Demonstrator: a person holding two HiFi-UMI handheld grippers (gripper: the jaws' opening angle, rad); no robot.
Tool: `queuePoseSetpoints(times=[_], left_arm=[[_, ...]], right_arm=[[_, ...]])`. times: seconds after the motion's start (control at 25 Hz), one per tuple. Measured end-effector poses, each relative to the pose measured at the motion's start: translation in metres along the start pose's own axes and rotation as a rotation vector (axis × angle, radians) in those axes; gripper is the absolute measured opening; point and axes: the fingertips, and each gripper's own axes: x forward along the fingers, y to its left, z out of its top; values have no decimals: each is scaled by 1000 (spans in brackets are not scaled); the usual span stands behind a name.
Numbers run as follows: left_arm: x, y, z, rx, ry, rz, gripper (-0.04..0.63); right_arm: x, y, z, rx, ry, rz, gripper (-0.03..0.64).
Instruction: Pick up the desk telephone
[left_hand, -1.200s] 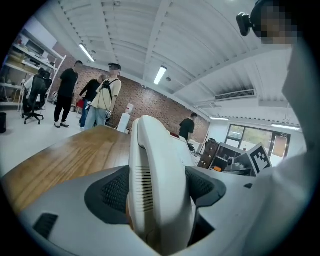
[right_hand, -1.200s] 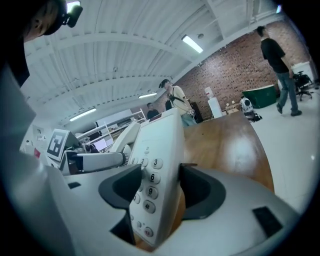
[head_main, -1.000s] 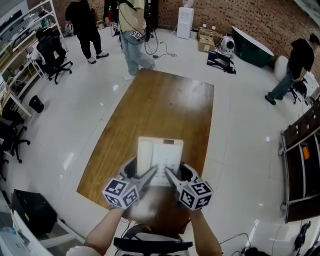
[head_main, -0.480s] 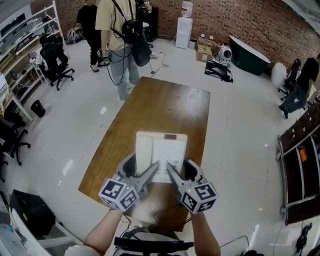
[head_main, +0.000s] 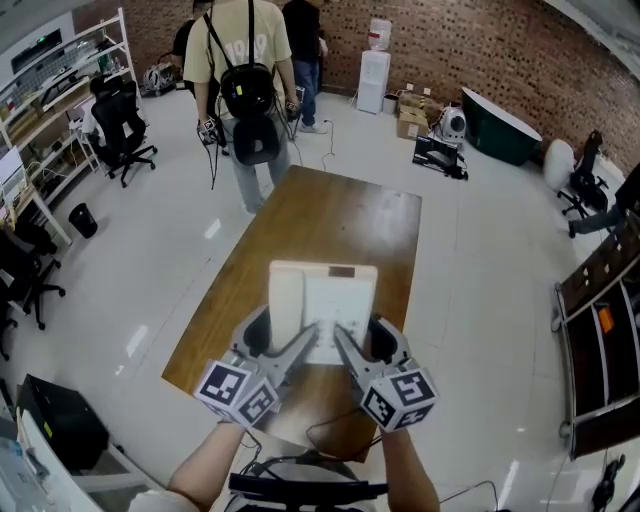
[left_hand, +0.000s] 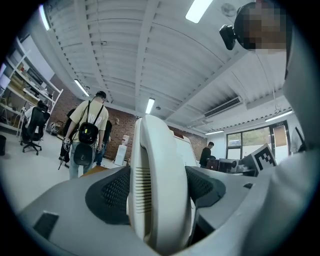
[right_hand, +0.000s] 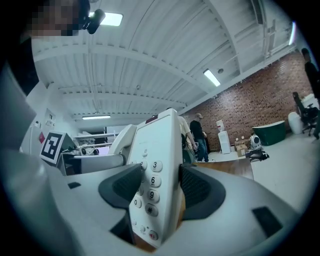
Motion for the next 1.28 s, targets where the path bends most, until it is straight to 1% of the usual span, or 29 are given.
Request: queuePoseSetpoints(times=[0.44,0.68,0.88,1.28], left_arm=[[-13,-9,17,20,-36,6,331],[-20,-21,31,27,-64,-1,331],[-21,-31,47,27,-103,-13,330],[-31,-37,57,31,-129,-12,330]], right_arm=[[-8,15,14,-18,-34,15,250],[-20,23,27,-43,-57,21,250],[-29,27,45,-70,-86,10,250],[-36,37,52,-85,-96,13,250]])
